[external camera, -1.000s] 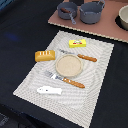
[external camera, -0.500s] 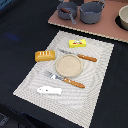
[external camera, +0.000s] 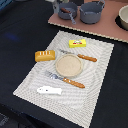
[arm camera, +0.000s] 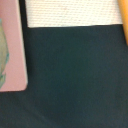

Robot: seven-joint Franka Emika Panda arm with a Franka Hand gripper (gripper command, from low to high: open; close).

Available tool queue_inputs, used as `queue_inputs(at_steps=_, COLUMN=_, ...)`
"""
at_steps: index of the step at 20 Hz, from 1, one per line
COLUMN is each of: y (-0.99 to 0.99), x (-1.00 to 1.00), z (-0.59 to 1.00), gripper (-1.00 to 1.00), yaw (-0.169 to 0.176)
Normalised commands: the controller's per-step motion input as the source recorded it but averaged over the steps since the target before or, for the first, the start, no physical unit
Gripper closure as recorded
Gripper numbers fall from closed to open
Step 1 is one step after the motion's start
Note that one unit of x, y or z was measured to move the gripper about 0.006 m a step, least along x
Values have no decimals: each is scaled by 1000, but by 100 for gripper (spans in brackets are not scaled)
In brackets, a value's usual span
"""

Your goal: Interact with the objects in diverse but meaningful ways.

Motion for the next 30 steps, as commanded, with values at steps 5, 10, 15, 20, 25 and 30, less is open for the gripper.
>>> queue_inputs(at_steps=5, y=-833, x=213, z=-9, gripper=-100, yaw=46)
queue_inputs(at_steps=10, y=-515, x=99, z=-281, gripper=-100, yaw=47)
queue_inputs(at_steps=15, y=-214, x=17, z=-437, gripper=-100, yaw=37)
queue_inputs(at_steps=20, y=-78, x=9, z=-440, gripper=-100, yaw=46)
queue_inputs(at_steps=25, y=-153, x=86, z=-328, gripper=-100, yaw=40)
queue_inputs(at_steps=30, y=-235, x=133, z=-279, gripper=-100, yaw=37)
